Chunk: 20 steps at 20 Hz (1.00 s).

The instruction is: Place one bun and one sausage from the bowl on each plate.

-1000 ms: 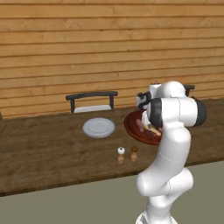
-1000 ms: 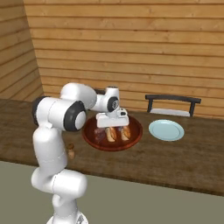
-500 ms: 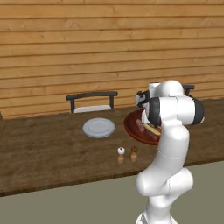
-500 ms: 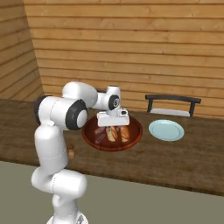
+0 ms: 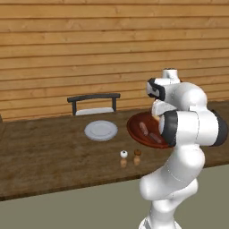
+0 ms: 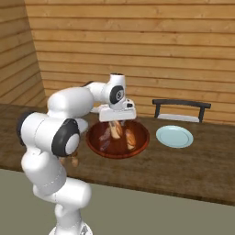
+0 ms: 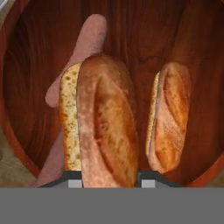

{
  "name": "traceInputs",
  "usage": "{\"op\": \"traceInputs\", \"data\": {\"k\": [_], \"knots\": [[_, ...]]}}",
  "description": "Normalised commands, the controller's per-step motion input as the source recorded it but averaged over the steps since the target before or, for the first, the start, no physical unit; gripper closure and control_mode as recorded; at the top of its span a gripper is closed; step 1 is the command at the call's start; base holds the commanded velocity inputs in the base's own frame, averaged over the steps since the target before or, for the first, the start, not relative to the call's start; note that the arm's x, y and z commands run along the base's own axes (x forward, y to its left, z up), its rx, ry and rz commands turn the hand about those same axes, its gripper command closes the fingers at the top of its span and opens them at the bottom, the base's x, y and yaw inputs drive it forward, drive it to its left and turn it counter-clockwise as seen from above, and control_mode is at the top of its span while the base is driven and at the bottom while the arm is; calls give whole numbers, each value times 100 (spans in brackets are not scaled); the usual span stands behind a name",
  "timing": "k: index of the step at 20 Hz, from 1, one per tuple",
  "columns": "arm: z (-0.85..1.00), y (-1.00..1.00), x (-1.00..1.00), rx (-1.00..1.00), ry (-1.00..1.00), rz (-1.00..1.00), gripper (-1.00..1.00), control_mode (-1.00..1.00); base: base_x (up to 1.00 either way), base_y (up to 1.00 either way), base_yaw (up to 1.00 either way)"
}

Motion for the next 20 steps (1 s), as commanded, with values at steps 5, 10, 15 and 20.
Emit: {"op": "traceInputs", "data": {"k": [5,10,15,20], "knots": [[34,-81,10,-10,-17,-1,100,-100,0,0,0],[25,-100,26,0,-7,-6,100,-100,0,0,0],[3,-100,25,6,0,-7,100,-100,0,0,0],[-6,-99,19,3,0,-4,100,-100,0,0,0]]}}
